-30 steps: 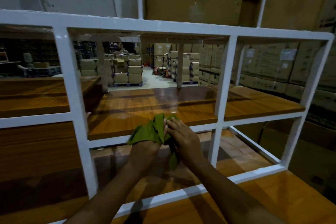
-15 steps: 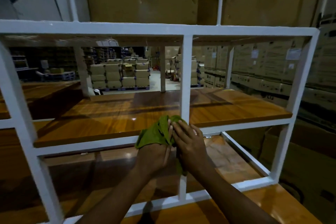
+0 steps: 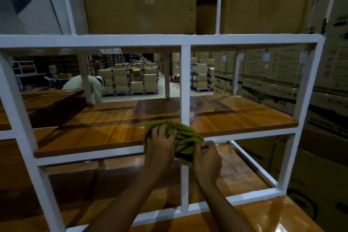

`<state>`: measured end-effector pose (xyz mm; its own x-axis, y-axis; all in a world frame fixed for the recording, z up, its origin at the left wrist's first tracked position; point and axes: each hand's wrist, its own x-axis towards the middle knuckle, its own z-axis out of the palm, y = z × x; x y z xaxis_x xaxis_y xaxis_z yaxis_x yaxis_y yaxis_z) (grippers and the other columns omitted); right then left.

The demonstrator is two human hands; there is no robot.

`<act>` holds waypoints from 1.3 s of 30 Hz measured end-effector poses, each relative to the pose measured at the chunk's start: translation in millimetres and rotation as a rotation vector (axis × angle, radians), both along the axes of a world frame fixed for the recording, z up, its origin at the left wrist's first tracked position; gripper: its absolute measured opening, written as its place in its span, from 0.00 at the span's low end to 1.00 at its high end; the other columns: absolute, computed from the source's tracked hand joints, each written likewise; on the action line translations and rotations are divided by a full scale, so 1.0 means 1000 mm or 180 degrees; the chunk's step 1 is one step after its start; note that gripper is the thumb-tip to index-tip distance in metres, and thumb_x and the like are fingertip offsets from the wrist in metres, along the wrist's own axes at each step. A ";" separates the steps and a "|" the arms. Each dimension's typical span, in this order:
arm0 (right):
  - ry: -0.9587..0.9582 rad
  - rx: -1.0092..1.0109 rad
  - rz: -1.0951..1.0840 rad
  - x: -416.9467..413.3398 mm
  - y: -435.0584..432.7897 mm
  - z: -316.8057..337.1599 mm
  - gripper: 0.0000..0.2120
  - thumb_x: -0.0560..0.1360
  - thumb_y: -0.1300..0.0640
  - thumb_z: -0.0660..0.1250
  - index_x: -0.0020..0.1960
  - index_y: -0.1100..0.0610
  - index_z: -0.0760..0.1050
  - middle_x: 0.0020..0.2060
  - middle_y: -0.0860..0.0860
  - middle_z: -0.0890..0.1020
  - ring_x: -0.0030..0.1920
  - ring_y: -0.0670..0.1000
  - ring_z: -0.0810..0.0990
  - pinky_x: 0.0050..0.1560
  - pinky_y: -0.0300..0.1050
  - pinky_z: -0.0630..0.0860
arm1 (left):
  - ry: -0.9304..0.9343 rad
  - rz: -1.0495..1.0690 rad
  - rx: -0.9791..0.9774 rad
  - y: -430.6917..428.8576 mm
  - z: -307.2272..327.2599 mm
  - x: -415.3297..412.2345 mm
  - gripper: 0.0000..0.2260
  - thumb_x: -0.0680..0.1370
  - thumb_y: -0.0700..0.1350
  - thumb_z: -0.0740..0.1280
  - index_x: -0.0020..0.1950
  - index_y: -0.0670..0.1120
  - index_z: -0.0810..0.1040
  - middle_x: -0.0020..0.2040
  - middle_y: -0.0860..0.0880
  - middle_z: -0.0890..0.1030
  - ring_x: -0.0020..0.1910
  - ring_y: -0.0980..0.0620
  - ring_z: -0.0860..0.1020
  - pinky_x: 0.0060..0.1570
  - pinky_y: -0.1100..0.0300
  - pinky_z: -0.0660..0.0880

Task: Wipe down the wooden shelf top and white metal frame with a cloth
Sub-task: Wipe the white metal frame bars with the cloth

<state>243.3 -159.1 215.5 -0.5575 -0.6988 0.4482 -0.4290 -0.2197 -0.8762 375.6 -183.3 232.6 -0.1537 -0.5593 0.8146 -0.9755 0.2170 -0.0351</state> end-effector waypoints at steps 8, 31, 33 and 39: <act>0.1012 -0.0643 0.0202 0.010 -0.023 0.009 0.09 0.75 0.62 0.68 0.56 0.60 0.78 0.52 0.55 0.78 0.53 0.55 0.75 0.54 0.51 0.74 | 0.0779 -0.0632 -0.0423 -0.013 -0.007 -0.023 0.06 0.76 0.44 0.66 0.42 0.48 0.82 0.45 0.47 0.79 0.47 0.44 0.75 0.43 0.51 0.69; 0.1146 -0.1043 0.0574 -0.011 -0.045 0.101 0.08 0.74 0.66 0.68 0.49 0.57 0.84 0.42 0.52 0.84 0.43 0.51 0.79 0.44 0.39 0.70 | 0.3063 -0.1257 -0.0349 -0.010 0.077 -0.063 0.07 0.78 0.37 0.68 0.53 0.40 0.85 0.48 0.46 0.85 0.46 0.57 0.79 0.47 0.75 0.70; 0.1161 -0.1070 0.0624 -0.012 -0.046 0.120 0.09 0.74 0.67 0.67 0.48 0.57 0.83 0.41 0.52 0.83 0.42 0.50 0.78 0.44 0.41 0.72 | 0.3059 -0.1257 -0.0397 -0.009 0.097 -0.064 0.06 0.78 0.36 0.68 0.52 0.40 0.84 0.47 0.46 0.85 0.45 0.56 0.80 0.46 0.72 0.73; 0.1112 -0.1272 0.0534 -0.011 -0.047 0.194 0.08 0.73 0.65 0.67 0.45 0.57 0.84 0.37 0.52 0.83 0.37 0.51 0.78 0.38 0.44 0.71 | 0.2986 -0.1232 -0.0673 -0.017 0.166 -0.064 0.06 0.78 0.38 0.68 0.50 0.39 0.85 0.45 0.44 0.85 0.43 0.52 0.80 0.43 0.62 0.75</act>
